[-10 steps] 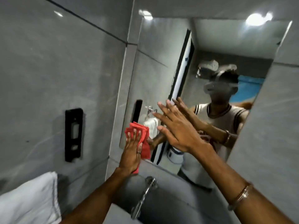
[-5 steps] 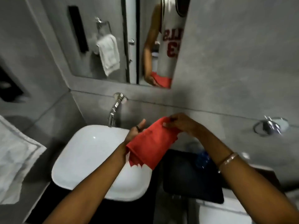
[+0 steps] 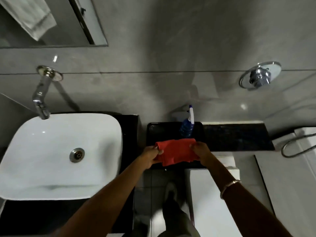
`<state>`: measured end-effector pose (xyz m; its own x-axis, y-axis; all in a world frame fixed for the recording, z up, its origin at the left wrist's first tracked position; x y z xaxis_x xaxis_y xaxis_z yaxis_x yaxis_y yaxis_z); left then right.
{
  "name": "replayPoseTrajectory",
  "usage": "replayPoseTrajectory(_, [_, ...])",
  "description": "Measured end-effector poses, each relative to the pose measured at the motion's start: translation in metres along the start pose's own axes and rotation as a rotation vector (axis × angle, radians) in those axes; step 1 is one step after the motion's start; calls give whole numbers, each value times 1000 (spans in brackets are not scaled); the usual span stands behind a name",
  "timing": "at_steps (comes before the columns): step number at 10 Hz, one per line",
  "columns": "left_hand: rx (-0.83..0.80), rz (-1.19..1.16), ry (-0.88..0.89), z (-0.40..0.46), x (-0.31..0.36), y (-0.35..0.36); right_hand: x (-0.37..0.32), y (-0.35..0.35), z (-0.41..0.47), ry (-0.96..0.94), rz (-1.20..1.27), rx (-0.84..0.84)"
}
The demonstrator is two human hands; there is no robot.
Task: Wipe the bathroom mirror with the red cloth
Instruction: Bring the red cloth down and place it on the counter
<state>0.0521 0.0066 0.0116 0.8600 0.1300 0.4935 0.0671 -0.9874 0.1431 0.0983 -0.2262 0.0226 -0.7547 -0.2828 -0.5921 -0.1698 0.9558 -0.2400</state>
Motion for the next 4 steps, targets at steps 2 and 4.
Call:
replayPoseTrajectory(2, [204,-1,14,52,-6,5,30,0,41,62,63,17])
replayPoseTrajectory(4, [280,571,347,14,11,9,5,3,21,-211,-412,87])
Point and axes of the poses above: each hand's wrist, its own z-axis towards the middle knuckle, its own y-axis out of the palm, x = y × z, the point moved 6 cm from there along z, towards the middle knuckle, and after that the axes turned 7 degrees about -x, right-handed, at the moved point
